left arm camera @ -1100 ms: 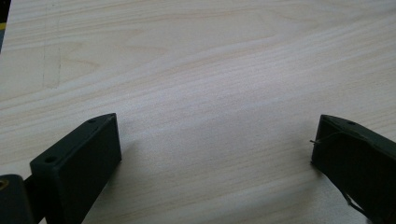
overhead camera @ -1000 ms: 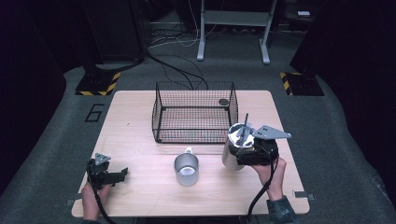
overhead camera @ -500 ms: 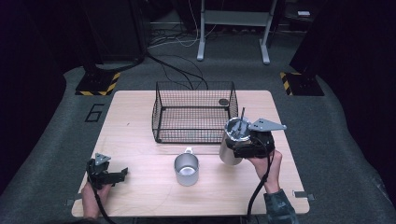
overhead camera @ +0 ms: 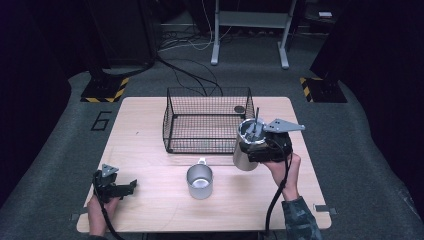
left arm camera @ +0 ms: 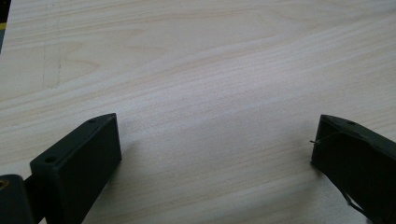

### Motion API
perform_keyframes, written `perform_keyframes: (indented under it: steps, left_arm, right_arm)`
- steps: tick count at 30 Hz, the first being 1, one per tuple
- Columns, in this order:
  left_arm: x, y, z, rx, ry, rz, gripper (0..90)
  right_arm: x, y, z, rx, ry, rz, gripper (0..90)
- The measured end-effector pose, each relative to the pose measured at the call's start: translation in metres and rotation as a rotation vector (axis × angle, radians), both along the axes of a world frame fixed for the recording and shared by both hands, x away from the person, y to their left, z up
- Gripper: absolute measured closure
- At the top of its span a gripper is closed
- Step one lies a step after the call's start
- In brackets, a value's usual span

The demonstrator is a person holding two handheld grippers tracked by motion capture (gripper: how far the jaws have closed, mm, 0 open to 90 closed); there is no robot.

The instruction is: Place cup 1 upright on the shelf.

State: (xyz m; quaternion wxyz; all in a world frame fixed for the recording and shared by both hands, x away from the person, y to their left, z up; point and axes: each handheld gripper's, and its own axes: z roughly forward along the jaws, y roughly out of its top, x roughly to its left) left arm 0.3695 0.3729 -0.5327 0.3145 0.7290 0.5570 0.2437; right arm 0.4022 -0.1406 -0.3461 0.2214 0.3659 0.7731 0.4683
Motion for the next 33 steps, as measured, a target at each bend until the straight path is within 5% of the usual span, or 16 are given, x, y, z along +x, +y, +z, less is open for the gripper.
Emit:
perform_keyframes:
  steps: [33]
  left_arm:
    - [0.000,0.000,0.000,0.004,0.002,-0.003,1.2]
  right_arm:
    - [0.037,0.012,0.031,0.020,-0.015,0.000,3.4]
